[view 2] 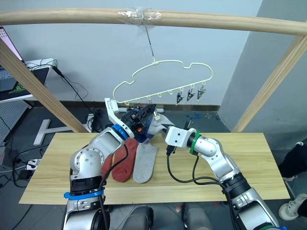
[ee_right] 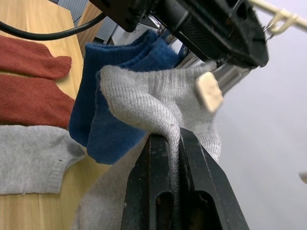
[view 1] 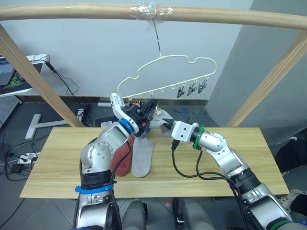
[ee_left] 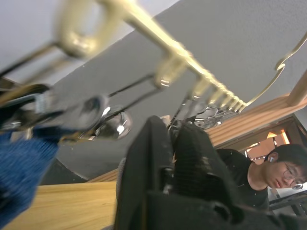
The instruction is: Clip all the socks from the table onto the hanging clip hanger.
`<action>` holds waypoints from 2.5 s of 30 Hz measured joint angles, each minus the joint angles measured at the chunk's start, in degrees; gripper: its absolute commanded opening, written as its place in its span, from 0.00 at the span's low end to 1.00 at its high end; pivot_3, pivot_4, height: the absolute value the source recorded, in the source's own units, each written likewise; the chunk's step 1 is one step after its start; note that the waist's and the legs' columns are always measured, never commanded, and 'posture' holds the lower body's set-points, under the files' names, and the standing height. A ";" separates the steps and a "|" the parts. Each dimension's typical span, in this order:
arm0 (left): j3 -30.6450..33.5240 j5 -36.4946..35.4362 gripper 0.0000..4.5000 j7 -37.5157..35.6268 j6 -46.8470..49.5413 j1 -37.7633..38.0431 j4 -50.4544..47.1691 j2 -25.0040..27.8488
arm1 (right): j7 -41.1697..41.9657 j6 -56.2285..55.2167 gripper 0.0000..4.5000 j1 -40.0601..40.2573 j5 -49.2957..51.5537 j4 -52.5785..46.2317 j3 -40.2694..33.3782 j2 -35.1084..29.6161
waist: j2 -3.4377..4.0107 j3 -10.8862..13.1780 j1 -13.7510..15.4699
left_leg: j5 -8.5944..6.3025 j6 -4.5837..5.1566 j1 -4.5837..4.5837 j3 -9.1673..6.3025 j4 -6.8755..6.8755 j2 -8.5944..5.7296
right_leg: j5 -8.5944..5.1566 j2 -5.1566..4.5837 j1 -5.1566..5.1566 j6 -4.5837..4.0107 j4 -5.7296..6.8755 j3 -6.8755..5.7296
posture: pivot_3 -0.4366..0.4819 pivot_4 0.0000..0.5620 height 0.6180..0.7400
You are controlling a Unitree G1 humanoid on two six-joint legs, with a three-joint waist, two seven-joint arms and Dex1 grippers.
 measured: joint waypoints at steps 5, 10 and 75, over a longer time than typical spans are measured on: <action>-0.07 -0.78 0.73 -0.18 1.35 0.25 -0.10 1.11 | -0.05 0.04 0.00 0.00 0.04 0.08 -0.10 0.11 | 0.00 0.00 -0.03 | 0.00 0.00 0.00 0.00 0.00 0.01 | 0.00 0.00 0.00 0.00 0.01 0.00 | 0.53 0.36 1.00; 0.95 -2.93 0.99 -0.15 3.51 0.87 -2.72 3.19 | -0.11 0.27 0.00 -0.02 0.07 0.83 -0.64 0.52 | 0.00 0.00 0.01 | 0.00 0.00 -0.01 -0.02 0.00 0.02 | 0.00 0.00 -0.01 0.00 0.01 -0.01 | 0.53 0.36 1.00; -0.53 2.91 1.00 -15.39 -6.41 10.02 -22.24 29.35 | -24.92 34.87 0.37 -9.25 19.94 -2.11 -19.40 22.29 | 0.13 0.05 1.45 | 0.00 0.00 -0.38 -0.08 -0.06 0.08 | 0.05 0.01 -0.35 -0.27 0.04 -0.12 | 0.60 0.30 1.00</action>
